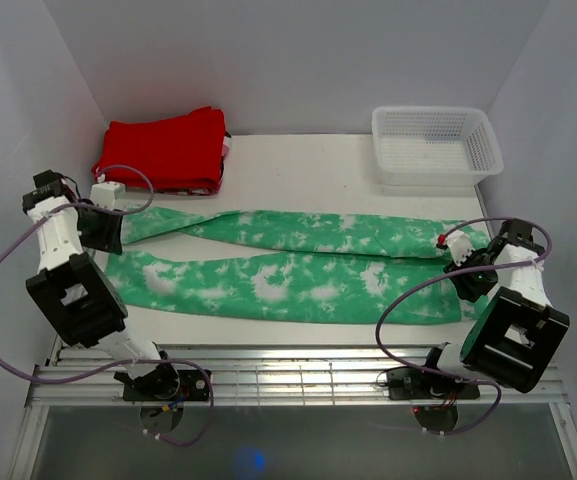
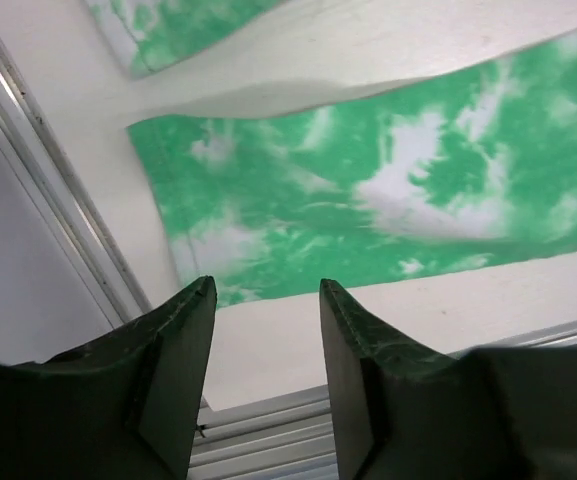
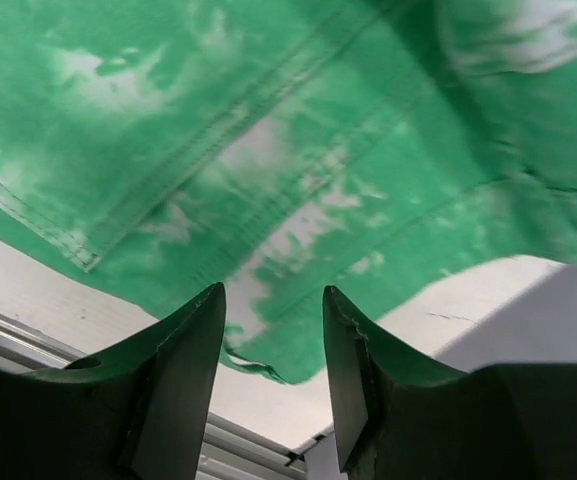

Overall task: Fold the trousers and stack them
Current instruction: Flatten the trousers out

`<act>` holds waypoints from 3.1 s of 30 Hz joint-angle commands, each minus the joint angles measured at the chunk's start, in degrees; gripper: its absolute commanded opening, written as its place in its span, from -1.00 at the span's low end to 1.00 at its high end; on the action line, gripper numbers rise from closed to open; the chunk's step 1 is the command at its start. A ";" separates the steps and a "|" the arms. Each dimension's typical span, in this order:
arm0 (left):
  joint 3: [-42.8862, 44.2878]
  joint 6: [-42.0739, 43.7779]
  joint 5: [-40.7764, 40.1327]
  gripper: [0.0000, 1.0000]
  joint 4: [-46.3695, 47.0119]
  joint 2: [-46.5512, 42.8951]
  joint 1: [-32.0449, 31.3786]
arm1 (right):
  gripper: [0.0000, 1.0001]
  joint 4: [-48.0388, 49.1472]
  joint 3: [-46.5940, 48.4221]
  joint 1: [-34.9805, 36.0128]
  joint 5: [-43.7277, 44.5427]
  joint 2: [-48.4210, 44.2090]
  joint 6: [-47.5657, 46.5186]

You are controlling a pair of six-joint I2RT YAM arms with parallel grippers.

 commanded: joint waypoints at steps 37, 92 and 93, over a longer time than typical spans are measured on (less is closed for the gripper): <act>-11.01 8.93 21.07 0.58 19.12 -4.79 1.04 | 0.75 -0.56 12.62 2.77 -7.37 -3.06 1.38; -24.02 14.56 7.80 0.96 47.16 3.82 -12.94 | -0.78 7.37 16.66 10.96 -0.50 16.97 10.26; -23.50 14.12 7.36 0.96 47.78 4.89 -13.03 | -0.47 7.28 17.18 10.96 -0.32 17.42 10.44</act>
